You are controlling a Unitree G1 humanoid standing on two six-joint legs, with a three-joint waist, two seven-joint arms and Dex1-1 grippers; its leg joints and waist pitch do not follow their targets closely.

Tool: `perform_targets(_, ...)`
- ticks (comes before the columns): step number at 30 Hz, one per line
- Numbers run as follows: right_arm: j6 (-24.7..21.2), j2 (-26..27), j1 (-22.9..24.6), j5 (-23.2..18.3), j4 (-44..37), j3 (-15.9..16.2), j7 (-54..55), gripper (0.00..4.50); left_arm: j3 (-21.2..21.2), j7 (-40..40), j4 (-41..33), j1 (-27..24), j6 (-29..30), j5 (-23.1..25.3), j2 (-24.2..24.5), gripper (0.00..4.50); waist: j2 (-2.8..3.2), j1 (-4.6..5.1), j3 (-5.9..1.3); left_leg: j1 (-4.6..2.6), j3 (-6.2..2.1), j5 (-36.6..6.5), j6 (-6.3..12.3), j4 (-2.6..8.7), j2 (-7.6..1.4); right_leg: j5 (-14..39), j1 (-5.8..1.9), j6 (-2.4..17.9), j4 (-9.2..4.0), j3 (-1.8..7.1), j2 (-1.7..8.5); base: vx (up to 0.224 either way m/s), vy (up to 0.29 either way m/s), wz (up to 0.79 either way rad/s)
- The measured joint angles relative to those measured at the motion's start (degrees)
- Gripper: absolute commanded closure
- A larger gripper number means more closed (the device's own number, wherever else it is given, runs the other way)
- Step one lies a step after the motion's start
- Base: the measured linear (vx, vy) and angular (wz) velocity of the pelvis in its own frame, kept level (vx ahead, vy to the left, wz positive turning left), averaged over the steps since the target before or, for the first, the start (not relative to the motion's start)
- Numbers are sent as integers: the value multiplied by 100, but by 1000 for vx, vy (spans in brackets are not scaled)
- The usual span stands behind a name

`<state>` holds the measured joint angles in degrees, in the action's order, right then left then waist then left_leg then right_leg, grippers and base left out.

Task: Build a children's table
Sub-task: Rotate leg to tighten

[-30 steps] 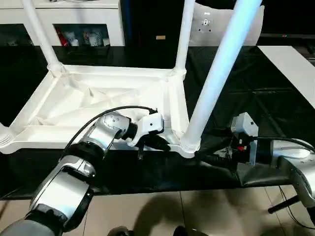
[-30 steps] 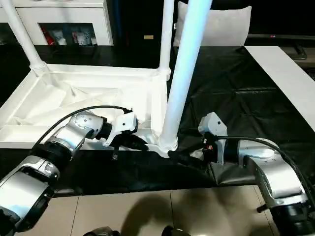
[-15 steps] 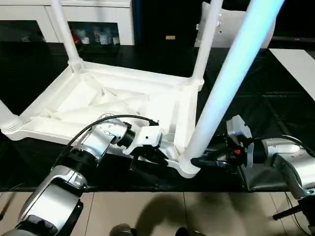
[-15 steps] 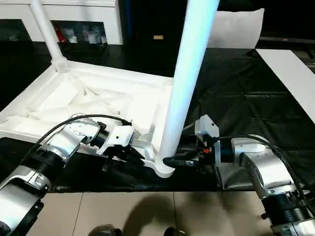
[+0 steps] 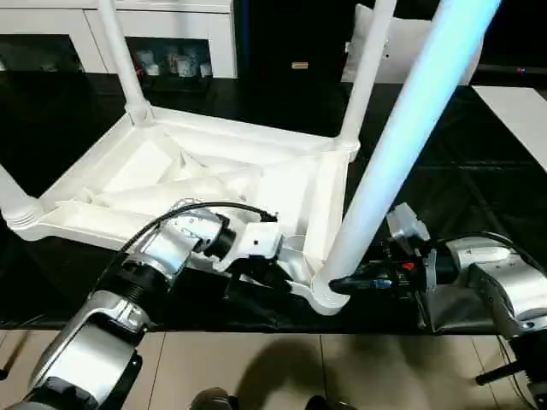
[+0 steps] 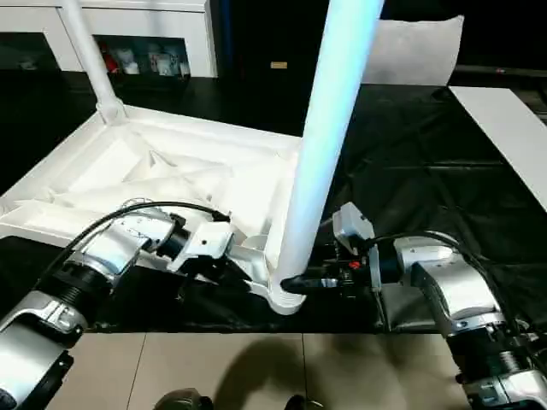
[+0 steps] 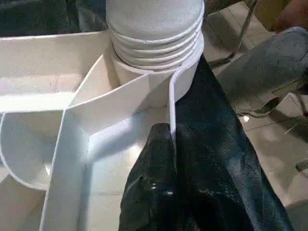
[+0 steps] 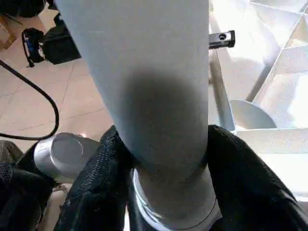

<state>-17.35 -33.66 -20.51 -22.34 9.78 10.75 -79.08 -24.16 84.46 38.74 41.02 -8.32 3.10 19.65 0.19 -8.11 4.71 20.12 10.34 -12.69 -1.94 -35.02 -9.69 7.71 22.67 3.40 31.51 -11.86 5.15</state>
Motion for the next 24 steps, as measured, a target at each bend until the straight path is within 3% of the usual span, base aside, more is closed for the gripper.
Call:
perform_targets(4,-199,110,60,-25,-82,-62,160,251,39,-58,-21,2,345,-18,-54,450,8,4,-5,-5,1,1,-2,0,0,0,-4,0,2,1,0,0,0,0)
perform_targets(7,-515,411,248,-22,-323,-256,954,252,174,-403,49,33,671,11,-92,450,20,44,-12,-14,1,3,-24,0,-1,-5,-7,8,7,1,-1,0,0,0)
perform_targets(12,-994,1161,298,327,-552,-687,2810,252,430,-1442,305,206,1413,170,-430,450,39,342,-16,-24,-4,2,-60,10,-7,-8,-51,3,-41,-30,-3,0,0,0)
perform_targets(16,-1148,1586,225,676,-585,-907,3848,253,599,-2231,592,332,1676,184,-850,450,57,476,-27,-20,-13,-4,-52,10,-5,-14,-71,-7,-68,-40,-2,0,0,0)
perform_targets(21,-1472,2694,-330,1237,-270,-1240,6025,253,827,-3724,1046,628,1959,354,-1484,450,122,580,-41,-16,-36,-5,-50,7,-2,-17,-70,-10,-81,-59,-1,0,0,0)
perform_targets(24,-1395,2816,-362,1402,-264,-1267,6426,185,864,-4094,1100,656,1967,390,-1699,450,136,587,-48,-8,-40,-10,-3,12,-1,-14,-70,-14,-82,-58,-1,0,0,0)
